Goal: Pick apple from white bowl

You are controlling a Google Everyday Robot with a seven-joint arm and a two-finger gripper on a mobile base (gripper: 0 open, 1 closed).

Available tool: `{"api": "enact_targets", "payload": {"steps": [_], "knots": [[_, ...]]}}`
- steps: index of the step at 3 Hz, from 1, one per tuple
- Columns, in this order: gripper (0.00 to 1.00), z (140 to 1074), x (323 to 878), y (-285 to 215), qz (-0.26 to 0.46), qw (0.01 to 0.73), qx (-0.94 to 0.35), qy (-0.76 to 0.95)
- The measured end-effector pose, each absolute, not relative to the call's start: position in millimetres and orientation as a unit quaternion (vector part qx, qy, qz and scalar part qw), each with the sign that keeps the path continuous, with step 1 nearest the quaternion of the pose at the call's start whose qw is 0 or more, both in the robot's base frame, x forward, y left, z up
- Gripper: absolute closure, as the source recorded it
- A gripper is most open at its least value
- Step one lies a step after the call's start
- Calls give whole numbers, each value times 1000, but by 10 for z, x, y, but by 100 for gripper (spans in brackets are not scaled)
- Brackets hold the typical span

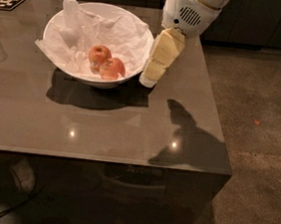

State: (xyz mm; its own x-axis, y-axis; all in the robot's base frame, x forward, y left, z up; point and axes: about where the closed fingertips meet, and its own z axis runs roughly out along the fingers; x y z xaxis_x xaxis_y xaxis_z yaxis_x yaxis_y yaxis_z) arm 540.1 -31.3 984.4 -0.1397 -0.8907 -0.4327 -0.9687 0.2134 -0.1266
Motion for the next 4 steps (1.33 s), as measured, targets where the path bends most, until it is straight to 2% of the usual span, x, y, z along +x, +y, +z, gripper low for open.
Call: {"api": "enact_targets", "payload": {"steps": [1,4], "knots": [[0,9751,5594,-68,132,197,-632,737],[0,9627,5854,253,151,208,-604,754]]}}
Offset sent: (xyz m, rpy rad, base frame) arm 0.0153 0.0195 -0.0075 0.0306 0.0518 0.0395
